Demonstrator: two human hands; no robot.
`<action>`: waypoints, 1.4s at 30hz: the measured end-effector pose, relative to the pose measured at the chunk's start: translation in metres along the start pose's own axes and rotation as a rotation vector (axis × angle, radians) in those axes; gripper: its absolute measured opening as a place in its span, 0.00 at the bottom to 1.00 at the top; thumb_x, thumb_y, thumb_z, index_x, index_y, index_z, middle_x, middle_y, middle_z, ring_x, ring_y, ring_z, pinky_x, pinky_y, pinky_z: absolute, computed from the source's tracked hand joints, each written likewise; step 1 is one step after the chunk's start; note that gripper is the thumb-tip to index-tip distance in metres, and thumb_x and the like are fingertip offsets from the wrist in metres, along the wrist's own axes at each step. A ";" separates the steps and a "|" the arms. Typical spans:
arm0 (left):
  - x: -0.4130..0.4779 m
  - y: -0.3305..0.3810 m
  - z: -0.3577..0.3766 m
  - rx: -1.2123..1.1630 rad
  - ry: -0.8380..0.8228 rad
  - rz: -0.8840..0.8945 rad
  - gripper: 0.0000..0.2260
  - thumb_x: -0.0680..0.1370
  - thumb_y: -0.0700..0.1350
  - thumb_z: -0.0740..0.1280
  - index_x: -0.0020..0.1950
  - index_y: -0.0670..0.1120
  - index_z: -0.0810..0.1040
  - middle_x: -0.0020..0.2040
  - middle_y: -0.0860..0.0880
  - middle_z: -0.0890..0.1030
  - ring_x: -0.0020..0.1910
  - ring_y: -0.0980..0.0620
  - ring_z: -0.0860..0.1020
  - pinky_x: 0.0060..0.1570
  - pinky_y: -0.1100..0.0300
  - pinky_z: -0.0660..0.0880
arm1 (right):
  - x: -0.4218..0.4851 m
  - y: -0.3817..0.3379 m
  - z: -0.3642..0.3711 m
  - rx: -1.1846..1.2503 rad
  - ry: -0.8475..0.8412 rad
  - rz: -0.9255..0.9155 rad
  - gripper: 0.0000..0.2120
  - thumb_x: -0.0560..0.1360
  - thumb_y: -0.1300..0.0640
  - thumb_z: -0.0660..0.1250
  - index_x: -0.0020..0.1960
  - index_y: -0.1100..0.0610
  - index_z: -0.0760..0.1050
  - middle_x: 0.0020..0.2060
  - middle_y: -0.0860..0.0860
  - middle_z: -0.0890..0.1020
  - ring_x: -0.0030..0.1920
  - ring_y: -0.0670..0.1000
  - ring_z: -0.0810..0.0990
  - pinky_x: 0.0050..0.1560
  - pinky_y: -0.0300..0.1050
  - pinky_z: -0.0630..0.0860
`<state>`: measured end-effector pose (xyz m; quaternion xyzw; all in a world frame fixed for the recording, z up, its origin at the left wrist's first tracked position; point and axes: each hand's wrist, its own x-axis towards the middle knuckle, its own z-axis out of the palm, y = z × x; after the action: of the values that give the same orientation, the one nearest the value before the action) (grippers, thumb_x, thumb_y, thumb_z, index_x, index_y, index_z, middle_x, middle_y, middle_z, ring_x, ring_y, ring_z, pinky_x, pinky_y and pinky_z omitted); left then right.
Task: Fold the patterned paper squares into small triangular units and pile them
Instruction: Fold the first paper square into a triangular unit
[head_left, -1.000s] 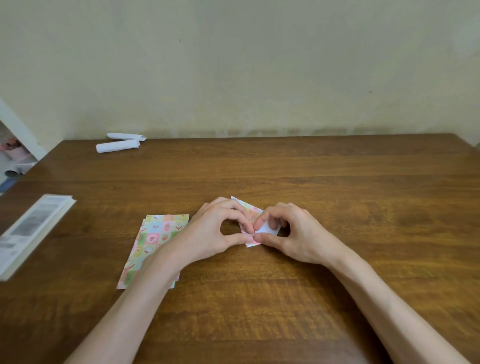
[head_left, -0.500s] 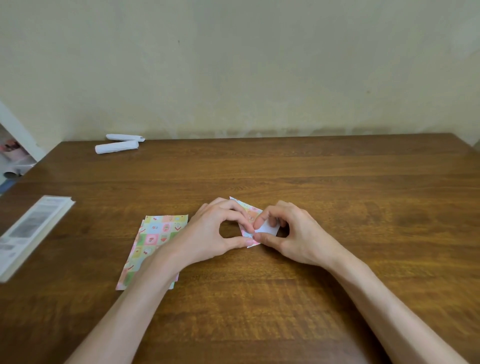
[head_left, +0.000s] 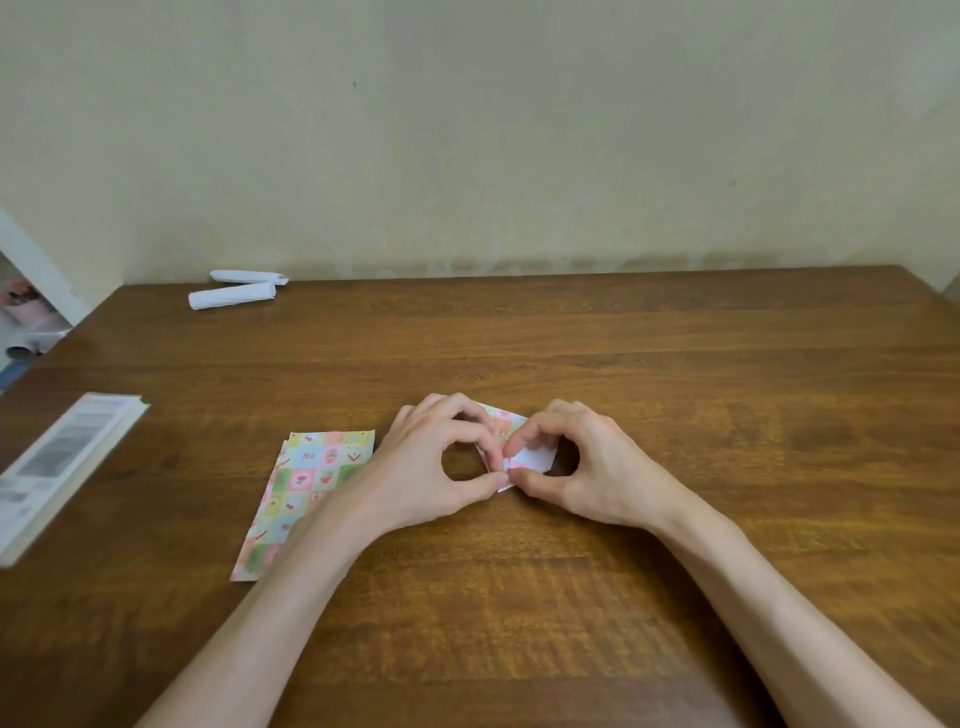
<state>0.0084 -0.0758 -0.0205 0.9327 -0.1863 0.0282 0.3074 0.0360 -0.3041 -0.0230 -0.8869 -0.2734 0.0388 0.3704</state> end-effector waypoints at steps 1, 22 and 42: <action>0.000 0.000 0.000 0.002 -0.013 -0.005 0.04 0.73 0.59 0.76 0.44 0.63 0.82 0.58 0.64 0.75 0.68 0.60 0.69 0.69 0.52 0.61 | 0.000 0.000 0.001 -0.004 -0.002 0.001 0.09 0.71 0.45 0.78 0.50 0.40 0.82 0.45 0.40 0.77 0.52 0.42 0.75 0.56 0.40 0.72; 0.006 0.002 -0.007 -0.026 -0.118 -0.079 0.03 0.74 0.55 0.77 0.46 0.61 0.84 0.60 0.65 0.74 0.70 0.64 0.64 0.69 0.56 0.57 | 0.002 0.000 0.008 -0.042 0.004 0.000 0.21 0.69 0.40 0.75 0.59 0.37 0.73 0.47 0.40 0.75 0.52 0.43 0.73 0.62 0.46 0.69; 0.004 0.004 -0.006 -0.019 -0.129 -0.067 0.04 0.75 0.57 0.76 0.45 0.61 0.83 0.61 0.66 0.72 0.72 0.63 0.63 0.72 0.54 0.55 | 0.003 0.003 0.007 -0.043 -0.011 -0.003 0.27 0.67 0.35 0.68 0.64 0.38 0.68 0.51 0.41 0.74 0.55 0.44 0.74 0.63 0.49 0.70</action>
<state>0.0106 -0.0769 -0.0130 0.9354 -0.1749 -0.0439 0.3043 0.0384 -0.3000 -0.0296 -0.8941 -0.2776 0.0371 0.3496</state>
